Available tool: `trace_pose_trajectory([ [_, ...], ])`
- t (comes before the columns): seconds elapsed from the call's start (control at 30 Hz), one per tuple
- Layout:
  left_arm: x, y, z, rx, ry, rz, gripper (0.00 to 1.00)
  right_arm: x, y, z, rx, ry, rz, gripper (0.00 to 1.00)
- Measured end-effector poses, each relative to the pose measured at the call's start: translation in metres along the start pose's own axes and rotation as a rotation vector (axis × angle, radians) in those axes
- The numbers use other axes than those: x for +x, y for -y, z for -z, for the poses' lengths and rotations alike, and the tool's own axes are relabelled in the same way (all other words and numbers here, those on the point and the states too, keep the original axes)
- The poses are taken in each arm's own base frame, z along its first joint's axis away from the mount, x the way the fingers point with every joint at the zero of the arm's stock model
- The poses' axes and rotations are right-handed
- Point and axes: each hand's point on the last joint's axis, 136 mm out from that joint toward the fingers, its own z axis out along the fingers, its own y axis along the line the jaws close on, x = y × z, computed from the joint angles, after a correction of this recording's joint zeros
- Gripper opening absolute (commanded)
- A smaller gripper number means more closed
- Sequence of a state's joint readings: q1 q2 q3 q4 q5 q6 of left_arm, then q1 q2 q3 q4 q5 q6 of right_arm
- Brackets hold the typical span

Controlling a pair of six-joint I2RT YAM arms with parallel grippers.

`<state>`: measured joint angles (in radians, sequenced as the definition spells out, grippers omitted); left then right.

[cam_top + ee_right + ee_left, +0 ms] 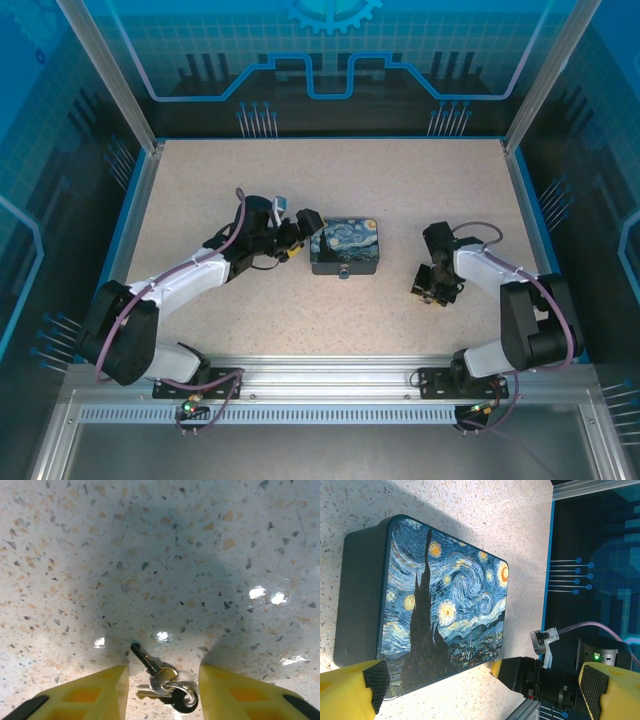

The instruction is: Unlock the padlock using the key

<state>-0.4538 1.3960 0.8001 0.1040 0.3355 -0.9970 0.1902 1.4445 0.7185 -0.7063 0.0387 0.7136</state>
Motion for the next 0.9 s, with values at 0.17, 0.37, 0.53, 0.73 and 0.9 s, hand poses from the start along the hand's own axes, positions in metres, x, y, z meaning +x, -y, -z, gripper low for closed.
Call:
trace_pose_trajectory([
  [0.17, 0.0, -0.001, -0.002, -0.001, -0.004, 0.001, 0.99, 0.001, 0.0, 0.0, 0.019, 0.011, 0.013, 0.34],
  [0.37, 0.0, -0.002, -0.003, -0.001, -0.005, 0.002, 0.99, 0.003, -0.001, -0.001, 0.036, 0.016, 0.026, 0.2],
  [0.53, 0.0, -0.002, -0.003, -0.001, -0.005, 0.002, 0.99, 0.007, -0.008, -0.001, 0.022, 0.009, 0.038, 0.2],
  [0.73, 0.001, -0.003, -0.003, 0.0, -0.005, 0.01, 0.99, 0.011, -0.011, -0.002, 0.009, 0.0, 0.041, 0.2],
  [0.9, 0.002, -0.003, -0.003, 0.002, -0.011, 0.018, 0.99, 0.012, -0.012, -0.002, 0.005, -0.001, 0.038, 0.0],
])
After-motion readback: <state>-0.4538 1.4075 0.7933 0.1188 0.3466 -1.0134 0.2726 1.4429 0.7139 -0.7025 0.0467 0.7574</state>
